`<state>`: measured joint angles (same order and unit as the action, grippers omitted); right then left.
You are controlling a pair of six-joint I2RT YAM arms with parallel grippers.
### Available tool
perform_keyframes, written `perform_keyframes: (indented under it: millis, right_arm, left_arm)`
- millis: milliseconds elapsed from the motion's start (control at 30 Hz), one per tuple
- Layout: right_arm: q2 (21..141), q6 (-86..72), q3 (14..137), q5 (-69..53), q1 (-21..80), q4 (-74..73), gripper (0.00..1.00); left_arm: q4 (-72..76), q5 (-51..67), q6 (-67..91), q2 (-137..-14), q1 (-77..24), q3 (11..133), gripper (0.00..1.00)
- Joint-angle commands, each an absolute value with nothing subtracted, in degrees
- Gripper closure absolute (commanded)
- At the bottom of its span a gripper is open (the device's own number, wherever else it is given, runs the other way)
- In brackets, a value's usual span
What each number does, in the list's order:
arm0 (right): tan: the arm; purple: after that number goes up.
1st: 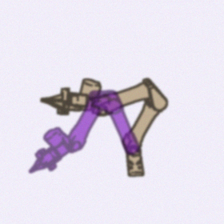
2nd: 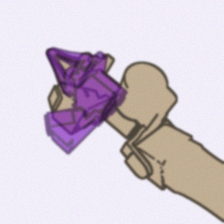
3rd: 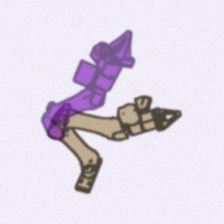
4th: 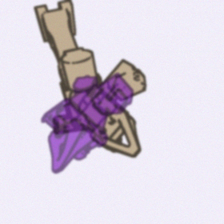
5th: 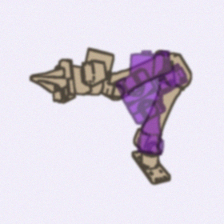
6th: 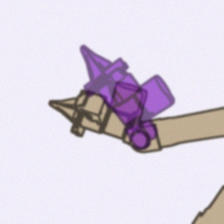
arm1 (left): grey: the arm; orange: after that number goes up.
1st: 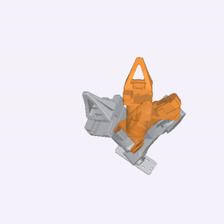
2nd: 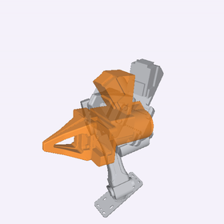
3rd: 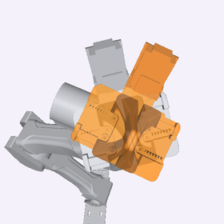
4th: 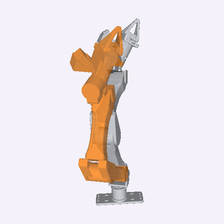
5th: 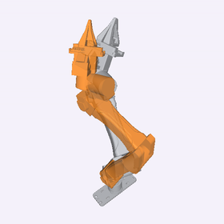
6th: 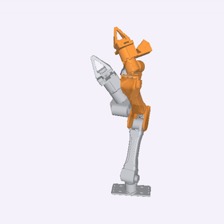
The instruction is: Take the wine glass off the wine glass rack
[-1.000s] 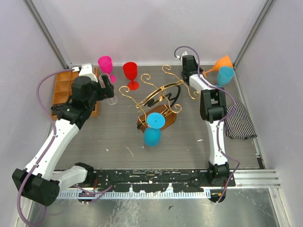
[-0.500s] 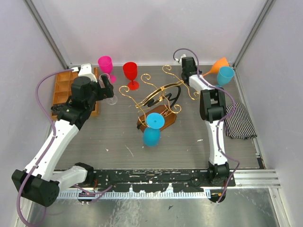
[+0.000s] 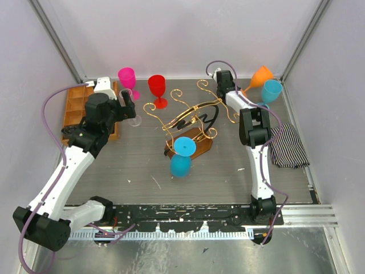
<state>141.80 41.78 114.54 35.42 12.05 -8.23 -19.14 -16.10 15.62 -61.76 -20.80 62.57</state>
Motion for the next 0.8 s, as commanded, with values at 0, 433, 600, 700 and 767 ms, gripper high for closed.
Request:
perform_keyframes:
  millis: [0, 433, 600, 700, 767]
  right_arm:
    - [143.1, 38.9, 116.7, 31.2, 13.0, -10.6, 0.94]
    - [143.3, 35.7, 118.9, 22.7, 13.1, -16.6, 0.69]
    - [143.3, 34.0, 120.4, 19.7, 13.0, -18.1, 0.67]
    - [142.8, 32.8, 121.5, 17.5, 13.0, -19.0, 0.68]
    - [142.6, 31.6, 122.7, 16.1, 13.0, -20.1, 0.68]
  left_arm:
    - [-17.6, -17.7, 14.4, -60.5, -21.1, 62.6, 0.02]
    - [-17.5, -20.2, 10.9, -61.2, -22.8, 64.0, 0.02]
    - [-17.6, -20.6, 10.7, -61.1, -22.8, 63.7, 0.02]
    - [-17.4, -20.6, 10.7, -61.1, -22.8, 63.8, 0.02]
    - [-17.4, -20.7, 10.7, -61.1, -22.8, 63.8, 0.02]
